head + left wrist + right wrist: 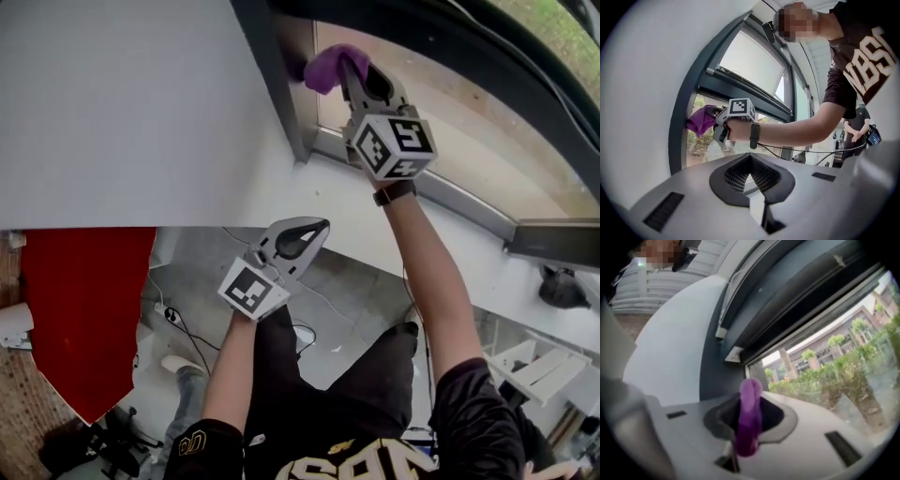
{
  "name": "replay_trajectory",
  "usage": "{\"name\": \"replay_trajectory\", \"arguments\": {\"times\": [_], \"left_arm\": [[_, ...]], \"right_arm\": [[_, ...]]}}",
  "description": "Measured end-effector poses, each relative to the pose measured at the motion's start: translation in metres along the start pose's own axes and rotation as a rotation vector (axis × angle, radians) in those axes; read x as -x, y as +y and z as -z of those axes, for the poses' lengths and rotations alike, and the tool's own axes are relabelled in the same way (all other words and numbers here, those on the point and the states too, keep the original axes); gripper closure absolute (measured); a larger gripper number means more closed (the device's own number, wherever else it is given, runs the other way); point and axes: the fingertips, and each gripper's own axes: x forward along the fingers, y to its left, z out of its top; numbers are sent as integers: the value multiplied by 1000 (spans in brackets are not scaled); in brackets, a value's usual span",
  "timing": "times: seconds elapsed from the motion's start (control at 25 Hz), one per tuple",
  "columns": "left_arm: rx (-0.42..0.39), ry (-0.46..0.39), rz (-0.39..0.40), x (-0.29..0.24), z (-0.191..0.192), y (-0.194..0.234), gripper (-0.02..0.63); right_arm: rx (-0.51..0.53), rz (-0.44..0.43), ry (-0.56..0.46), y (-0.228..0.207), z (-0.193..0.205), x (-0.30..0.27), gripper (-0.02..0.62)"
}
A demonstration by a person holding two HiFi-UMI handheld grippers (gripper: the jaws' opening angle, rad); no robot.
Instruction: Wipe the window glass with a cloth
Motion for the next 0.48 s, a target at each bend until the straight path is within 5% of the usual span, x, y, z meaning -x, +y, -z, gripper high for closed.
{"name": "replay_trajectory", "arguments": {"times": [0.2,0.48], "left_arm": [[9,-5,51,-31,-3,-19,597],[48,-18,281,-142,4,-124,597]], "right_arm": [[12,65,21,-43,-5,29,522],[59,276,42,-168,-33,171,522]]}}
